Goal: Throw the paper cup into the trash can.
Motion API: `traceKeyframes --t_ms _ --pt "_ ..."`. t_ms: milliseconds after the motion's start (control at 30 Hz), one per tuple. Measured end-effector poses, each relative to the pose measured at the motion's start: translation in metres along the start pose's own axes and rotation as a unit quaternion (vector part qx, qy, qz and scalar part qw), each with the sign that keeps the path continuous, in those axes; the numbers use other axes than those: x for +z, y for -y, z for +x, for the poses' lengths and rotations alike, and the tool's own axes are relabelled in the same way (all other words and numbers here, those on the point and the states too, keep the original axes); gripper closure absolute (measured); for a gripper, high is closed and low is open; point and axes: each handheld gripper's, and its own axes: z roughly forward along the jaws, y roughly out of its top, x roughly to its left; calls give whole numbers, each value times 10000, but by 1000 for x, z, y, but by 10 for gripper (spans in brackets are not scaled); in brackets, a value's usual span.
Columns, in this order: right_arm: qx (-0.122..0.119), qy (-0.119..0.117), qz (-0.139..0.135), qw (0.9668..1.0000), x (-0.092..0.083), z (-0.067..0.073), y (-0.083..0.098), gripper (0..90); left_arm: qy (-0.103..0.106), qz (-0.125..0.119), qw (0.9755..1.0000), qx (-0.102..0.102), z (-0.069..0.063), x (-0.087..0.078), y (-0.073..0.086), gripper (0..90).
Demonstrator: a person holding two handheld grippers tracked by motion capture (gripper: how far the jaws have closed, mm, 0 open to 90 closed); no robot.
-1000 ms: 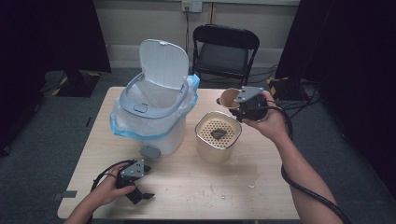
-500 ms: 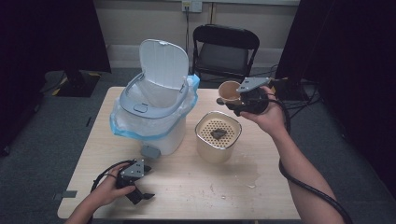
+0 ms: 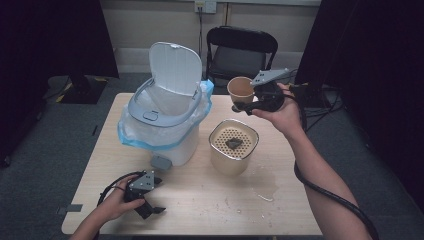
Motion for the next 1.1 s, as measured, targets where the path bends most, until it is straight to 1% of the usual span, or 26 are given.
traceKeyframes --t_ms 33,67,167,200,300,400,467,567,600,667,733,833,867,1100 --pt "47 -16 -14 10000 -1 0 -3 391 -1 4 10000 -4 0 0 0 0" --pt "5 3 -16 10000 -2 -1 -6 391 -3 7 10000 -6 0 0 0 0" --pt "18 -3 -40 10000 -4 -1 -12 391 -4 3 10000 -2 0 0 0 0" --pt "-16 -30 -53 10000 -5 0 -18 390 -4 7 10000 -5 0 0 0 0" --pt "-19 -152 -86 9998 -7 4 -29 389 -12 11 10000 -5 0 0 0 0" --pt "-151 -246 -67 9996 -7 11 -44 388 -9 13 10000 -3 0 0 0 0" --pt "-185 -318 -119 9993 -7 16 -54 387 -11 13 10000 -3 0 0 0 0" --pt "-288 -432 -125 9986 -3 26 -70 387 -7 16 10000 -7 0 0 0 0" --pt "-329 -440 -108 9984 -2 28 -73 387 41 8 10000 -57 -1 0 0 0" --pt "-413 -530 -97 9977 2 34 -81 387 42 8 10000 -55 -1 0 0 0" --pt "-420 -589 -140 9973 4 38 -86 387 42 8 10000 -53 -1 0 0 0" --pt "-446 -661 -119 9967 9 43 -93 385 43 9 10000 -52 -1 0 0 0" --pt "-474 -704 -130 9963 11 44 -94 385 43 7 10000 -56 -1 0 0 0" --pt "-445 -828 -122 9955 22 49 -101 380 45 10 10000 -56 -1 0 0 0"
